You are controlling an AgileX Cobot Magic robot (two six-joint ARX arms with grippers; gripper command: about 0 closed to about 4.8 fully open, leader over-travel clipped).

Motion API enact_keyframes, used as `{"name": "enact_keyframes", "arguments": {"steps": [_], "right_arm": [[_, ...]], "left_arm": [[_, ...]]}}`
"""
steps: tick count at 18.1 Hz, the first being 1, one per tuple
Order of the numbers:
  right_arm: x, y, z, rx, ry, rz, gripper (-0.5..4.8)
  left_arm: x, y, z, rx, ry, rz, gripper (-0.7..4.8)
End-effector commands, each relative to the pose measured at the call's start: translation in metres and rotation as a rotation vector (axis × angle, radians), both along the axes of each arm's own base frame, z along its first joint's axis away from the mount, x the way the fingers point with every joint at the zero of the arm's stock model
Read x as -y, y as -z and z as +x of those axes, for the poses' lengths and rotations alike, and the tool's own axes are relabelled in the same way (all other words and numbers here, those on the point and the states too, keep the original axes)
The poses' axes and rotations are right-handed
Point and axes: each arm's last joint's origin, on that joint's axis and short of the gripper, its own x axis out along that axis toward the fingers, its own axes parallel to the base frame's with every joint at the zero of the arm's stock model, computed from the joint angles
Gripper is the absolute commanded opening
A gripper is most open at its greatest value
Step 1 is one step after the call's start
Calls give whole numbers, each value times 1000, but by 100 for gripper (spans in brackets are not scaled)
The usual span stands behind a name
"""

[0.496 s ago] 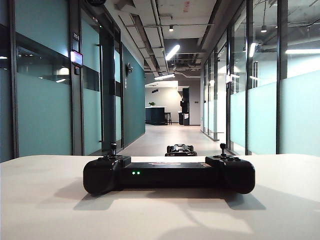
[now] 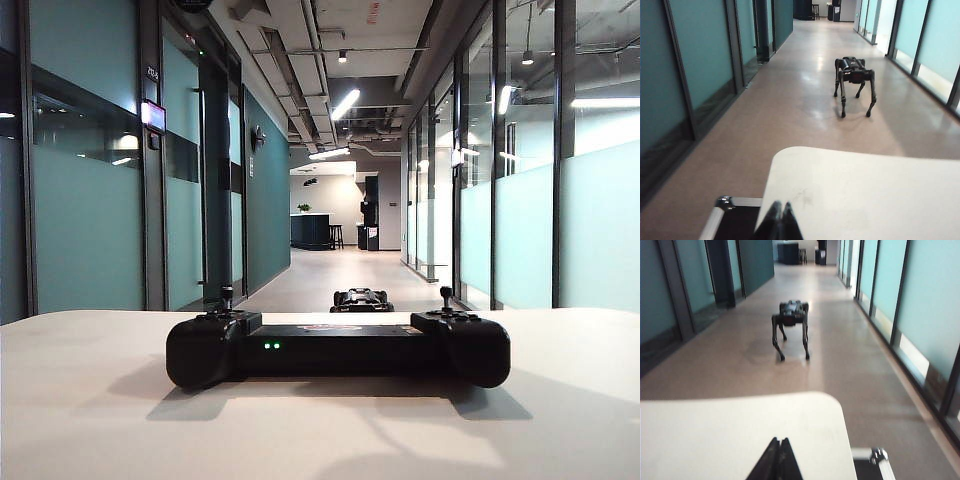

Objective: Push the left joystick on the remote control sitting on the white table forward to make the robot dog walk in a straight line until it approaches the door.

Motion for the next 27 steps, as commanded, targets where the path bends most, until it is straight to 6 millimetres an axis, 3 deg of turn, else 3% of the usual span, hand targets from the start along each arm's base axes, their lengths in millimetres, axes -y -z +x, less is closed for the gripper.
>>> {"name": "enact_keyframes", "arguments": {"steps": [1, 7, 13, 21, 27], "right_arm": [[0, -11, -2, 67, -5, 28, -3], [-3, -42, -11, 103, -84, 38, -4], [-4, -55, -15, 102, -120, 35, -5], [-24, -95, 8, 6, -258, 50, -5], [-48, -105, 17, -122, -352, 50, -5]], "left_arm": [[0, -17, -3, 75, 12, -45, -6], [2, -54, -9, 138, 79, -122, -5], [5, -85, 5, 81, 175, -121, -5], [23, -112, 36, 2, 362, -112, -5], [41, -137, 47, -189, 489, -74, -5]]}}
